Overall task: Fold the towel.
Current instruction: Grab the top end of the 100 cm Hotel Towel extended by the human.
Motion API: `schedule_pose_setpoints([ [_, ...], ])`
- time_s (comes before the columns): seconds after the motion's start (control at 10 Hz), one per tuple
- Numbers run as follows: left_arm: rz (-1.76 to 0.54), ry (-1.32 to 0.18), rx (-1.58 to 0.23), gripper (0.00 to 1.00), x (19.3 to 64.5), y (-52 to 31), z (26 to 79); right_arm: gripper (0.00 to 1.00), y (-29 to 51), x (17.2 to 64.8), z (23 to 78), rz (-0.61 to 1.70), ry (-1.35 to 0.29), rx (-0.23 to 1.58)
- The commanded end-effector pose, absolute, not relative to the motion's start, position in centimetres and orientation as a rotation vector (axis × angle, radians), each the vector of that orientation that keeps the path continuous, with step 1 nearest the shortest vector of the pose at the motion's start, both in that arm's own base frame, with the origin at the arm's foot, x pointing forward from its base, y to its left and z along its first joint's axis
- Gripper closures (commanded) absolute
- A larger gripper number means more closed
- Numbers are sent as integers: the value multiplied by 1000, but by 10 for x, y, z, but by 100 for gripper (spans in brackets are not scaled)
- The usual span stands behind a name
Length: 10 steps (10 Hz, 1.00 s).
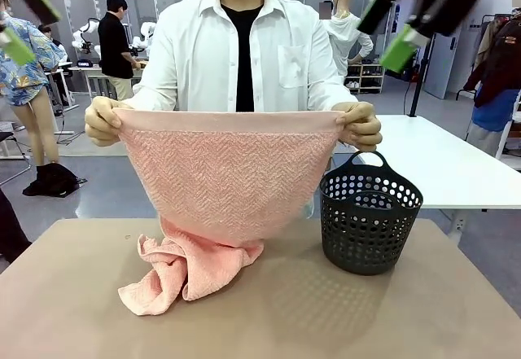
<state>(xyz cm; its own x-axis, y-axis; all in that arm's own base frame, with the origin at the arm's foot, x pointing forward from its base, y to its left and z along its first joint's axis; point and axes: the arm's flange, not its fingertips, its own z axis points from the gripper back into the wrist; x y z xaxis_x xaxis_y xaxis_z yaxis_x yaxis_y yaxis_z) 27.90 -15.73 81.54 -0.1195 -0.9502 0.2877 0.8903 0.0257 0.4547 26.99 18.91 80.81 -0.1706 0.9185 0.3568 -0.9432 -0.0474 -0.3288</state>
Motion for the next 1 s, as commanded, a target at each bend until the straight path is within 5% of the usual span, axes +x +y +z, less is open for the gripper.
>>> schedule_pose_setpoints([
  [0.0, -1603, -557, 198, 0, 307, -188, 829, 0, 209, 293, 821, 1647, -537, -30],
  [0.9, -1647, -462, 264, 0, 369, -243, 762, 0, 251, 386, 757, 1603, -410, -77],
])
